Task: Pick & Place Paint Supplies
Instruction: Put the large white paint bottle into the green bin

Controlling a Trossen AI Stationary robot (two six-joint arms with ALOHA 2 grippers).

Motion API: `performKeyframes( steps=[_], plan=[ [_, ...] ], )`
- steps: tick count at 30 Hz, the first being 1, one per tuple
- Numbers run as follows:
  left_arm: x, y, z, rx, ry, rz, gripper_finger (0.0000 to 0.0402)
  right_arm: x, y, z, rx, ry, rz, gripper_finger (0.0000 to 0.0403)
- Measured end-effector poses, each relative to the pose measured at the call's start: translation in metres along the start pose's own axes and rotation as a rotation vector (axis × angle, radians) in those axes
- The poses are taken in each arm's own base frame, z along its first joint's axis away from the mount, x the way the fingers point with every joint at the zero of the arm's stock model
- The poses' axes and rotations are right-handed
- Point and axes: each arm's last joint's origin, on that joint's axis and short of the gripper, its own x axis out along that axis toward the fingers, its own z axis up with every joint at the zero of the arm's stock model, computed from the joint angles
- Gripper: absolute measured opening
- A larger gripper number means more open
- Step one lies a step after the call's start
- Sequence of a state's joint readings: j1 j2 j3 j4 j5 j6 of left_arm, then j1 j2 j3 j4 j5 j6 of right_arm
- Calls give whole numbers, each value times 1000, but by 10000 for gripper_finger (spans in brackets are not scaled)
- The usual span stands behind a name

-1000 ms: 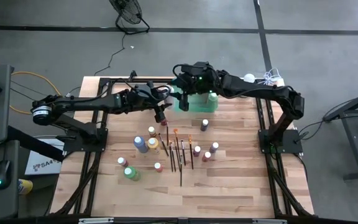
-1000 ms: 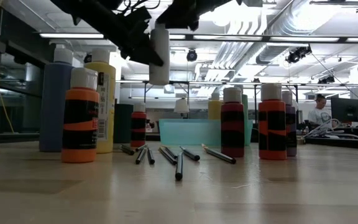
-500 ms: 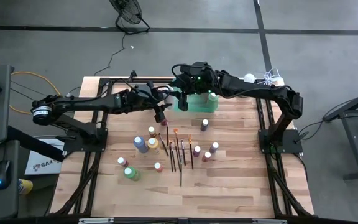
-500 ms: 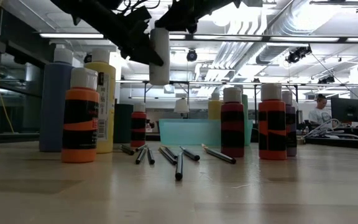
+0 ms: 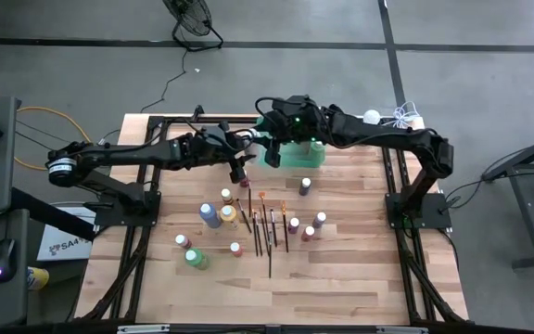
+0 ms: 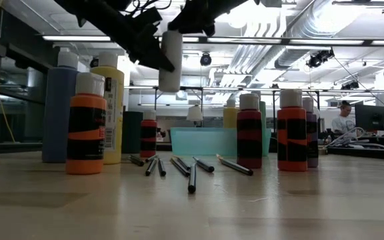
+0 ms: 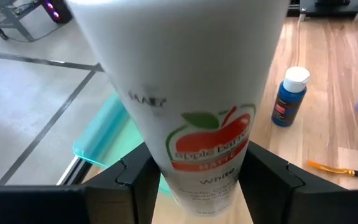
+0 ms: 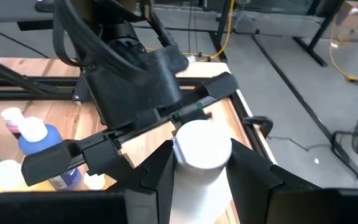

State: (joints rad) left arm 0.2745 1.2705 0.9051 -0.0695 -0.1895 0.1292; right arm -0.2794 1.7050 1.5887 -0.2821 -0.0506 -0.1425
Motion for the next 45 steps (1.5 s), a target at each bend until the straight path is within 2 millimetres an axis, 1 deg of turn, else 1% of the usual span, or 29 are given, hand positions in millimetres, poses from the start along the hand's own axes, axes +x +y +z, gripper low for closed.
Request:
performKeyframes(
  steps=[6,9,21,28,30,32,35,39,42,45],
  plan=[
    [-1,1,3,5,-14,5,180,-15,-2,5,47,15,-71,114],
    [-1,1,3,6,-17,6,180,-18,-2,4,64,24,-76,114],
    [-1,0,3,-10,-26,2,180,-19,-2,6,67,3,-22,114],
    [-1,0,3,8,-29,-6,181,-19,-2,7,61,-8,-24,114],
    [-1,0,3,16,-29,-7,193,-18,-2,7,61,-6,-24,114],
    [-1,0,3,27,-29,-8,217,-18,-2,7,60,-6,-23,114],
    [0,-1,-1,45,-3,-30,271,-19,-2,8,47,-11,-28,114],
    [0,-1,0,39,-17,-43,335,-19,-3,8,56,-10,-42,114],
    [-2,0,1,8,-14,-5,359,-19,-4,6,82,9,-87,114],
    [-10,4,4,-13,-22,67,364,-20,-6,-1,96,91,-154,114]
  ],
)
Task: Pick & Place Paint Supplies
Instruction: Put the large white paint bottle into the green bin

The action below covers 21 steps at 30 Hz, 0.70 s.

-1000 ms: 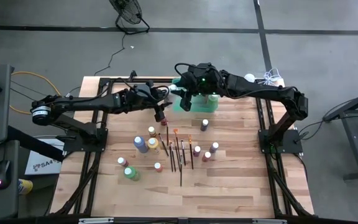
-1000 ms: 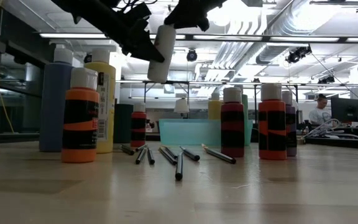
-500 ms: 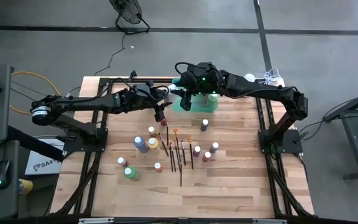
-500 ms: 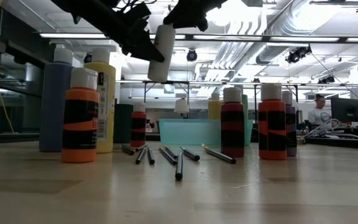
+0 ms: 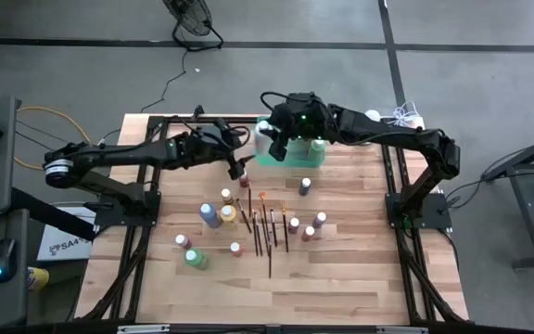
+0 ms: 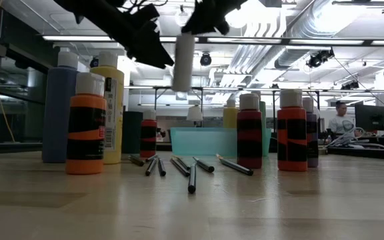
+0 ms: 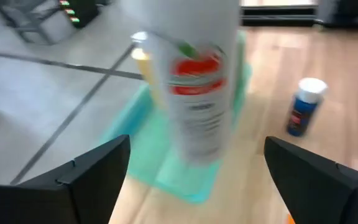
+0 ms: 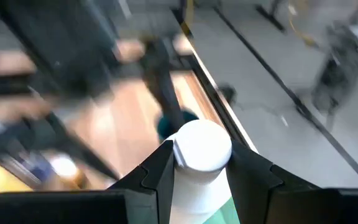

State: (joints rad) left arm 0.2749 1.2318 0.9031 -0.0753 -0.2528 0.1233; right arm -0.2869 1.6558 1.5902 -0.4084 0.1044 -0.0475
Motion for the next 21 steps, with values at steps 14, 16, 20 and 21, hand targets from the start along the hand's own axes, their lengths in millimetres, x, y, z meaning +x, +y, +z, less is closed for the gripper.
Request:
performKeyframes(
  steps=[14,16,20,21],
  plan=[
    [-37,11,-14,-115,48,103,365,15,-19,-37,111,149,-151,114],
    [-33,9,-24,-117,41,108,365,21,-22,-49,127,153,-189,114],
    [-30,7,-36,-137,-17,129,365,30,-29,-69,181,143,-234,114],
    [-29,6,-38,-139,-23,130,365,32,-31,-74,200,133,-239,114]
  ],
)
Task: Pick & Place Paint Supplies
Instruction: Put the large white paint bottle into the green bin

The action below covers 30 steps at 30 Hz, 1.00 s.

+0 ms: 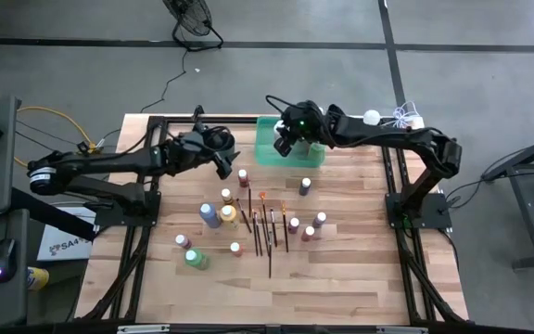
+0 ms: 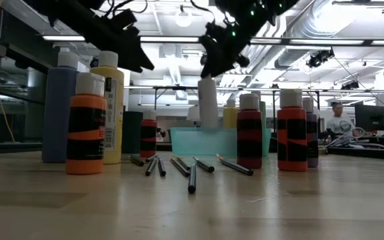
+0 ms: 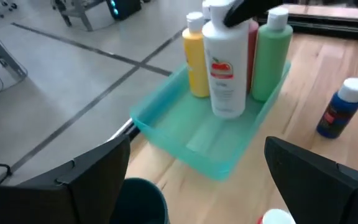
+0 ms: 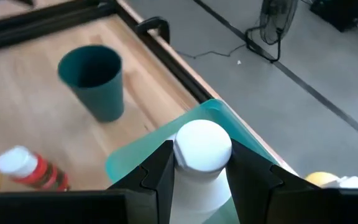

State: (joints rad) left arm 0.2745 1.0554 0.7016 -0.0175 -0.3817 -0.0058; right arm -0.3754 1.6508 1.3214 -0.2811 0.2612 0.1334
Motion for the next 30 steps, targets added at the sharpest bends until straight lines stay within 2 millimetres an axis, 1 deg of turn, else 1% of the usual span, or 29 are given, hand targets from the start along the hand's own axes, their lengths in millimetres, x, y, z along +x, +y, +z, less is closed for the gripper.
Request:
performKeyframes(
  steps=[2,5,7,11,15,30],
  plan=[
    [1,-1,-5,-1,-2,0,365,6,-3,-9,33,-12,-20,114],
    [2,-1,-5,-8,-20,2,365,13,-9,-23,71,-14,-85,114],
    [2,-1,-6,-6,-14,4,365,16,-11,-29,96,-27,-129,113],
    [2,-1,-6,-4,-12,6,365,17,-11,-36,120,-44,-205,113],
    [2,-1,-6,-4,-12,6,365,16,-9,-36,139,-61,-267,113],
    [2,-1,-7,-7,-8,5,365,20,-15,-60,204,-36,-393,113]
  ],
)
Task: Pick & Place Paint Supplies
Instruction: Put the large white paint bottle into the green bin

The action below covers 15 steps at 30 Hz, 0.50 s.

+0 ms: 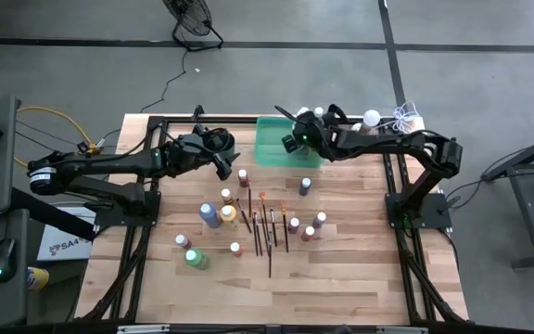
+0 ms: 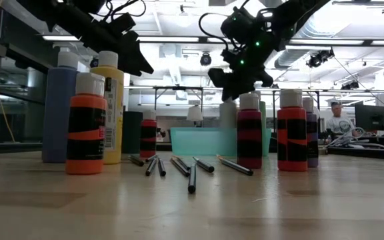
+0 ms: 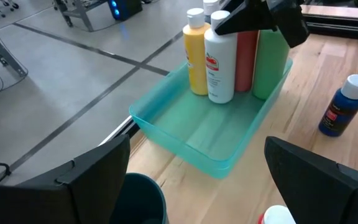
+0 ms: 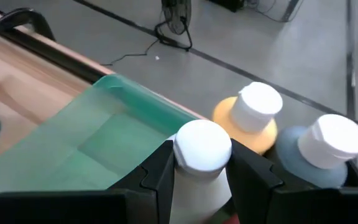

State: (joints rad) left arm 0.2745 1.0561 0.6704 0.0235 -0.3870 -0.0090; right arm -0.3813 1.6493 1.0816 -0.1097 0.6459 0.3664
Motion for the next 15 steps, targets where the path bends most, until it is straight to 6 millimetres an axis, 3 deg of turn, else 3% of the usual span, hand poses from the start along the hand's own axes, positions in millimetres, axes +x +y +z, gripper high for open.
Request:
performKeyframes(
  steps=[15],
  plan=[
    [0,0,0,0,1,-12,365,6,-9,1,53,3,-33,113]
  ],
)
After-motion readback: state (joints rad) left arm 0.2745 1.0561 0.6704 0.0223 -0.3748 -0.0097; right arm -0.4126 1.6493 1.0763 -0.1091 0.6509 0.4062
